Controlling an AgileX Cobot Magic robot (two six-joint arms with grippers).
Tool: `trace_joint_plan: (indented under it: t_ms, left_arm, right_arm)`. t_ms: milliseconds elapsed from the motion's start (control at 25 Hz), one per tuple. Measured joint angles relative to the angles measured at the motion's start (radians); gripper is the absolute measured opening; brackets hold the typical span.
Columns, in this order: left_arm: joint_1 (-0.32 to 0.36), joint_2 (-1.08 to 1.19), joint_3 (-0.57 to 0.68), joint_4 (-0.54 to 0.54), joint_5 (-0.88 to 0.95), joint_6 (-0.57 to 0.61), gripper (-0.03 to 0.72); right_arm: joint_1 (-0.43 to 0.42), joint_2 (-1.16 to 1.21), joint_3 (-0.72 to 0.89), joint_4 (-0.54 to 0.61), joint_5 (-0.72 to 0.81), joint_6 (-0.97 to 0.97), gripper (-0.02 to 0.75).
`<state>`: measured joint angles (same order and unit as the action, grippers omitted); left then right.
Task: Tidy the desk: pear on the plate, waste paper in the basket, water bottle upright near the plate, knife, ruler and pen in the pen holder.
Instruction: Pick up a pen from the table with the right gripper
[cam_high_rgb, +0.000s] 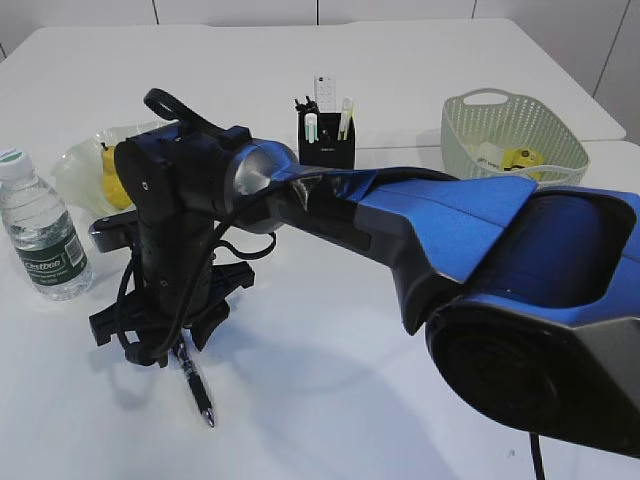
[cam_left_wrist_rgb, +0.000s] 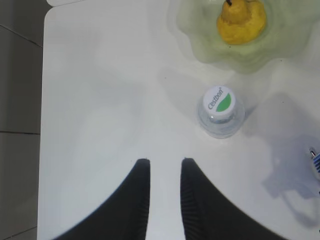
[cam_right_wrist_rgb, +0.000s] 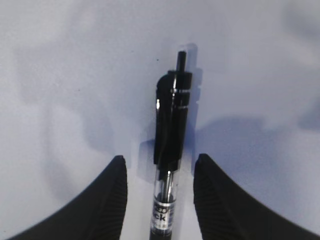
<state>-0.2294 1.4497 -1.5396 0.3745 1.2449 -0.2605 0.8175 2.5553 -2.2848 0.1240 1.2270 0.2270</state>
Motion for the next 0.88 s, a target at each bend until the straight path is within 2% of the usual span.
trace_joint_plan:
  t_ms: [880]
  left_arm:
    - [0.000, -0.007, 0.000, 0.000, 0.000, 0.000, 0.142]
  right_arm:
    - [0.000, 0.011, 0.000, -0.018, 0.000, 0.000, 0.355]
